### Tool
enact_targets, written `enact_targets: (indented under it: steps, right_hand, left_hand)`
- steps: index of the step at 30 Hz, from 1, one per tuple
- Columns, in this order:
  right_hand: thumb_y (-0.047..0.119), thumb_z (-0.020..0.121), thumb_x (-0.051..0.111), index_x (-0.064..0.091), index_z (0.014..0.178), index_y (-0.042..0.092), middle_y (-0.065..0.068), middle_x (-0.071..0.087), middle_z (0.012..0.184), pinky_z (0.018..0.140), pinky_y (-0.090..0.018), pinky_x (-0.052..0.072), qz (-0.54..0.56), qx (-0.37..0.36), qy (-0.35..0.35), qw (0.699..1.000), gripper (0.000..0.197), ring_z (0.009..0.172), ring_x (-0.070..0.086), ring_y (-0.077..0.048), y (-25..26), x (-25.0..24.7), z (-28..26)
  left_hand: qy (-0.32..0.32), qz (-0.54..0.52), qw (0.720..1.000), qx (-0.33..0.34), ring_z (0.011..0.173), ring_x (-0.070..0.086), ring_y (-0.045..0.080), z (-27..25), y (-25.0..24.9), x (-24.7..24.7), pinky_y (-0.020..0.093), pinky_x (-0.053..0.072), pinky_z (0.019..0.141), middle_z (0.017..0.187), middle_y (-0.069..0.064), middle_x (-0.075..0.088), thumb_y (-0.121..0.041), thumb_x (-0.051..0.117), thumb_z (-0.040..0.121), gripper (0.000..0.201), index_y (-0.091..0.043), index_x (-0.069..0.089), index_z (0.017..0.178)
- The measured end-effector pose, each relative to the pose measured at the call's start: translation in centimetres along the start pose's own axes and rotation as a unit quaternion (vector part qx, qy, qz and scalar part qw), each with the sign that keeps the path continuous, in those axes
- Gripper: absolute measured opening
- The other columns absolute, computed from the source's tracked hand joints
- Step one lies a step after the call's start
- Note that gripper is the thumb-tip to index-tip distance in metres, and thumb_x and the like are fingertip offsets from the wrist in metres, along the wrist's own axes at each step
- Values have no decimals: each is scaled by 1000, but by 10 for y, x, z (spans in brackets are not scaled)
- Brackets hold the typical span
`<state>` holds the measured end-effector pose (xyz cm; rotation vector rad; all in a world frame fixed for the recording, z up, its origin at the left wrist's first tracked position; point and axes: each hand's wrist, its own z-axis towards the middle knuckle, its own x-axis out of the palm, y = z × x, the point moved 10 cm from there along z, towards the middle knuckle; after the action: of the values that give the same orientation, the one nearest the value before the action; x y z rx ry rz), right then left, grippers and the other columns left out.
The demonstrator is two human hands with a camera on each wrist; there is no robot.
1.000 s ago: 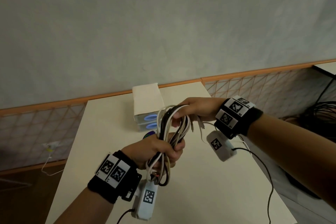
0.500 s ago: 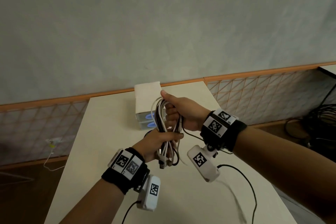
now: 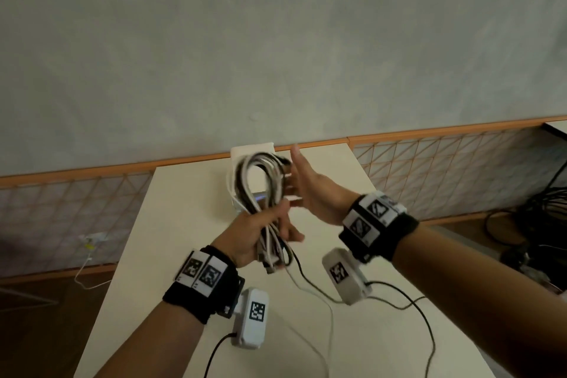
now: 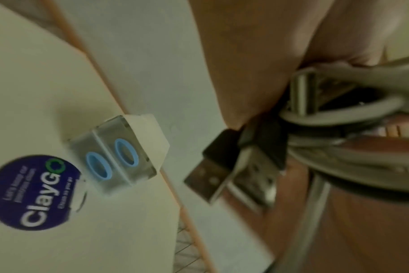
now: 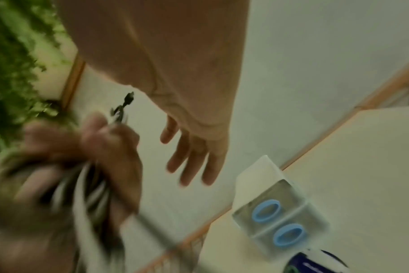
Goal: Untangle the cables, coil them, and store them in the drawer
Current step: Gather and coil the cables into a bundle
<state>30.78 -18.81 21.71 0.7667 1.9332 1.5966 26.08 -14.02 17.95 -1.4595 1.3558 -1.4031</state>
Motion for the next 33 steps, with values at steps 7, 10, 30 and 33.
enact_targets:
  steps: [7, 10, 30, 33]
  right_hand:
    - [30, 101, 41, 59, 113, 5, -5, 55, 68, 55, -23, 42, 2, -30, 25, 999, 33, 51, 49, -9, -50, 25, -18]
    - [24, 103, 36, 60, 115, 10, -1, 45, 63, 49, -13, 36, -76, -42, 4, 996, 30, 47, 40, -1, -43, 15, -24]
    - [62, 70, 68, 55, 118, 21, -3, 46, 117, 60, -34, 46, -703, -193, 81, 680, 64, 71, 51, -23, 75, 26, -28]
    - [73, 65, 63, 55, 116, 22, 1, 50, 108, 61, -33, 46, -720, -155, 63, 674, 73, 79, 55, -21, 74, 14, -24]
  left_hand:
    - [-148, -298, 936, 114, 46, 58, 7, 13, -55, -58, 21, 55, 59, 46, -7, 52, -32, 45, 97, 39, -17, 54, 62]
    - [-156, -335, 923, 110, 39, 48, 3, 21, -52, -71, 16, 49, 49, 39, -8, 41, -36, 45, 97, 36, -20, 42, 65]
    - [34, 235, 970, -42, 38, 39, 23, 6, 12, 43, 28, 37, 43, 44, 8, 43, -39, 57, 92, 41, -17, 52, 57]
    - [69, 179, 978, -84, 33, 36, 16, -1, 16, 54, 21, 35, 39, 39, 2, 40, -32, 59, 92, 41, -8, 47, 60]
